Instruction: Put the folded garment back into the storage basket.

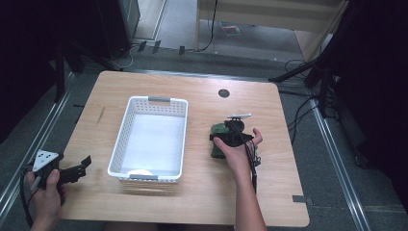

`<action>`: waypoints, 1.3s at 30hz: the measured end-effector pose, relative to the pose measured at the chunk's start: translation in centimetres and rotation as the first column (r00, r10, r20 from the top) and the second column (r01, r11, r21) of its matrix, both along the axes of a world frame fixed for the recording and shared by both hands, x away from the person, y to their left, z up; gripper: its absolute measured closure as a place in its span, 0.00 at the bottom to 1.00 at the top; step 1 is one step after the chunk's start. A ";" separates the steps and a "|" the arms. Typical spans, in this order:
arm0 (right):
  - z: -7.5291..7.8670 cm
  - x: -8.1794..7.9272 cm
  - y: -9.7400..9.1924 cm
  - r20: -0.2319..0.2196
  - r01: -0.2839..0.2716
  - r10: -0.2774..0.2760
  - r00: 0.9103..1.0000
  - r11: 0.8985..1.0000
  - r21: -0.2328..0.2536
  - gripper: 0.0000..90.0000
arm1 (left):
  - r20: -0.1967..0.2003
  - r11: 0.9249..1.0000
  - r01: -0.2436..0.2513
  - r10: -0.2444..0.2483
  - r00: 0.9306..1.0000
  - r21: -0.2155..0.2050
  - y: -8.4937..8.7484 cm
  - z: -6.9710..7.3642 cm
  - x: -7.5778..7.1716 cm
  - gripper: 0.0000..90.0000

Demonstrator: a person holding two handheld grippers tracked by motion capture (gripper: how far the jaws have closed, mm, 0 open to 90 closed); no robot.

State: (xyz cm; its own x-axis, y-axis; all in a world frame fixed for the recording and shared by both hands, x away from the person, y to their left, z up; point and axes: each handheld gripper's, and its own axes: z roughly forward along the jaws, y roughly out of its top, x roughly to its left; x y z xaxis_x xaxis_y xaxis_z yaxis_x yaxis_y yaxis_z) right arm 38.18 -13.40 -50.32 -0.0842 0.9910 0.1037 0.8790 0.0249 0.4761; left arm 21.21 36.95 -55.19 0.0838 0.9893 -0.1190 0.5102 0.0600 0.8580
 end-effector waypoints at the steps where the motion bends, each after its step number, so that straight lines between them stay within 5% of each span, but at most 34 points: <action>1: -0.2 0.0 0.1 -0.006 0.002 -0.002 1.000 1.000 -0.009 0.00 | 0.000 1.000 0.000 0.000 1.000 0.001 0.0 0.0 0.0 0.01; 16: -1.9 -0.6 0.2 -0.005 0.007 -0.007 1.000 0.998 -0.059 0.03 | -0.001 1.000 -0.001 0.001 1.000 -0.001 0.0 0.0 0.0 0.01; 22: -1.6 -1.3 -0.3 0.058 0.040 -0.038 0.998 0.999 -0.019 0.14 | -0.002 1.000 -0.002 0.002 1.000 -0.001 0.0 0.0 0.0 0.01; 31: -0.7 -2.5 0.1 0.147 0.038 -0.041 0.988 0.999 0.024 0.15 | -0.004 1.000 -0.002 0.002 1.000 -0.002 0.0 0.0 0.0 0.01; 37: 0.7 -3.3 0.7 0.227 0.040 -0.049 0.973 0.998 0.044 0.15 | -0.004 1.000 -0.002 0.002 1.000 -0.003 0.0 0.0 0.0 0.01; 39: 1.5 -3.8 1.1 0.281 0.036 -0.049 0.959 0.998 0.051 0.15 | -0.003 1.000 -0.003 0.003 1.000 -0.004 0.0 0.0 0.0 0.01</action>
